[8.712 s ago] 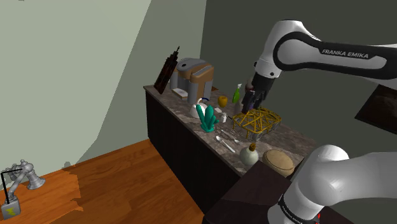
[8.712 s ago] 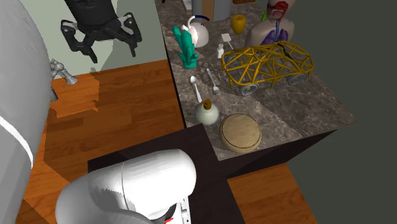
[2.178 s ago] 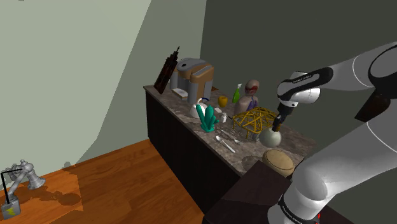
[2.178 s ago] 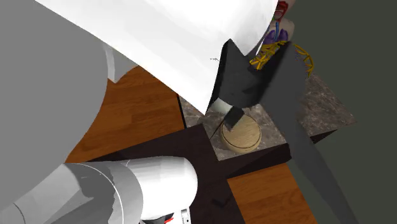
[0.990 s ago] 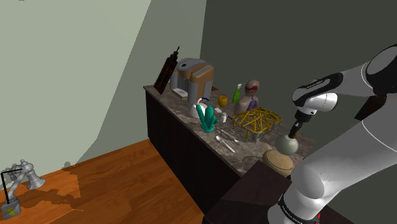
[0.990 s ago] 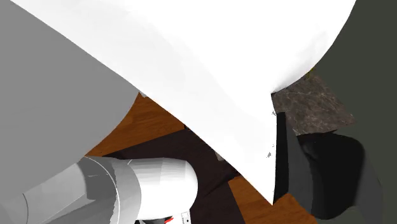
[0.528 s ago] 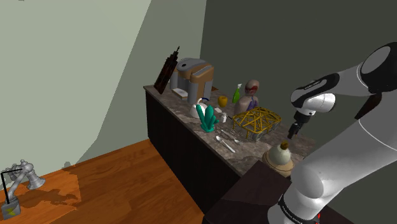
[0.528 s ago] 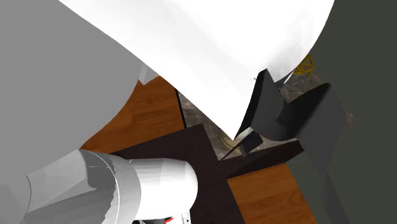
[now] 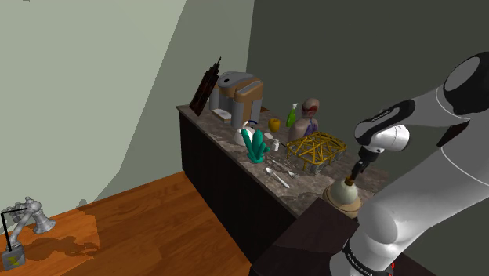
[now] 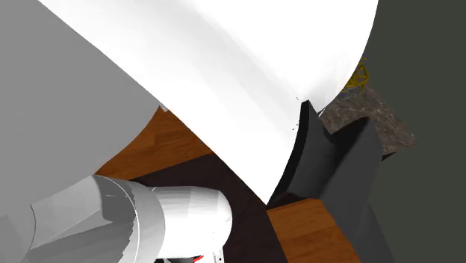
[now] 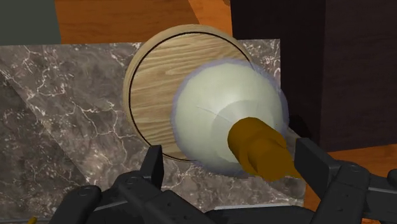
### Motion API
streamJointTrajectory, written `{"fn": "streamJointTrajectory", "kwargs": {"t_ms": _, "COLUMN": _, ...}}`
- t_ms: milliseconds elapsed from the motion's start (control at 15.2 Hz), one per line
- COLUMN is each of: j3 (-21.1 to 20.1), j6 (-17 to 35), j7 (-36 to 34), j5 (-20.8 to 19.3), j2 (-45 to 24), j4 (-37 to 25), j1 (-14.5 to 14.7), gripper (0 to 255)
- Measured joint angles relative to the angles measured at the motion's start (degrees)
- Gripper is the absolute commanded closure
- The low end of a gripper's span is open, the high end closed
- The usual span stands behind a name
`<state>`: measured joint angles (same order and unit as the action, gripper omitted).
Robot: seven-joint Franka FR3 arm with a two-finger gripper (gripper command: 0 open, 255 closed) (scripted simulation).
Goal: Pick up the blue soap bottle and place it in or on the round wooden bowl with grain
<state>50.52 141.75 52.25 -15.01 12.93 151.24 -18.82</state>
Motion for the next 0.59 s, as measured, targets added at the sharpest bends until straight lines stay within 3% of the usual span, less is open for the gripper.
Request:
{"fn": "streamJointTrajectory", "kwargs": {"t_ms": 264, "j3": 1.8, "j6": 5.0, "j7": 2.7, "j5": 4.3, "j2": -1.0, "j4": -0.1, "j1": 2.7, "gripper": 0}}
{"fn": "streamJointTrajectory", "kwargs": {"t_ms": 594, "j3": 1.1, "j6": 5.2, "j7": 1.7, "j5": 4.2, "j2": -0.7, "j4": 0.4, "j1": 2.0, "gripper": 0}}
